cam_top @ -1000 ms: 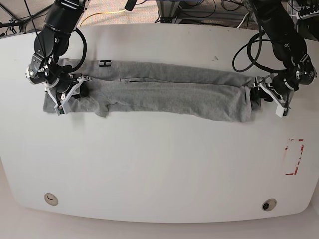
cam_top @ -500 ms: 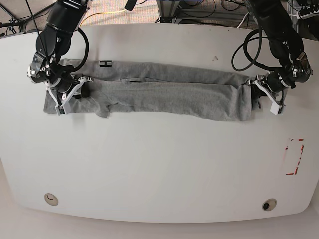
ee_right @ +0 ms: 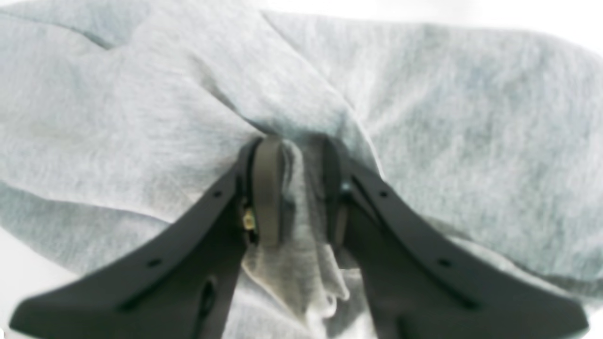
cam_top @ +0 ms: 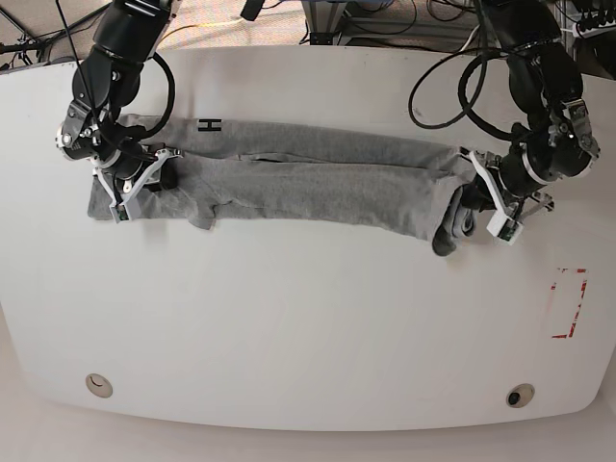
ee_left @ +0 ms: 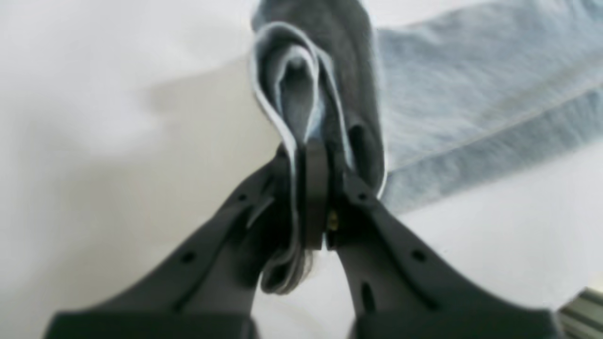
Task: Fold the T-shirt properly
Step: 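Carry the strip's end with the left gripper toward the right gripper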
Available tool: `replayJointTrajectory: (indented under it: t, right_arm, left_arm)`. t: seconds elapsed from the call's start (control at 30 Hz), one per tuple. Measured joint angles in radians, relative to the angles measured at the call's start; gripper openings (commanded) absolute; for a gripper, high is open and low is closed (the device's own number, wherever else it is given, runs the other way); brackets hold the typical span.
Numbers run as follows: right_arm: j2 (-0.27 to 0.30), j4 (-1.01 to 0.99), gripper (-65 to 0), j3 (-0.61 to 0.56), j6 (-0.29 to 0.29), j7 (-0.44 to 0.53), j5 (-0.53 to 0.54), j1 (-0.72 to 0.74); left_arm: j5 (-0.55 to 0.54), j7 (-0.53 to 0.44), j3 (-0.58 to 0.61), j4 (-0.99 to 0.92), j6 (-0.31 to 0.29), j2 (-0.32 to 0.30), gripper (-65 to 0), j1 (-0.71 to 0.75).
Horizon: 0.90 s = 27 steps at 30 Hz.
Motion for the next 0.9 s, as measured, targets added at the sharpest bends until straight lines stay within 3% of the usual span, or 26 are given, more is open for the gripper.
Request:
replayJointTrajectory:
  t: [0.27, 0.5, 0.77, 0.9]
  right_arm:
    - [0.000, 0.000, -51.2, 0.000, 0.000, 0.000, 0.000, 0.001]
    - [0.000, 0.000, -51.2, 0.000, 0.000, -0.002, 0.000, 0.001]
    - [0.000, -0.001, -51.2, 0.000, 0.000, -0.001, 0.000, 0.001]
    - [0.000, 0.000, -51.2, 0.000, 0.000, -0.001, 0.000, 0.001]
  left_arm:
    - [0.002, 0.006, 0.300, 0.050, -0.002, 0.058, -62.9, -0.014]
    - [0.005, 0.008, 0.403, 0.016, -0.002, 0.141, -62.8, -0.058]
    - [0.025, 0.010, 0.410, -0.055, -0.002, 0.206, -62.6, -0.069]
    - [0.092, 0.010, 0.446, -0.056, -0.002, 0.228, -54.9, -0.085]
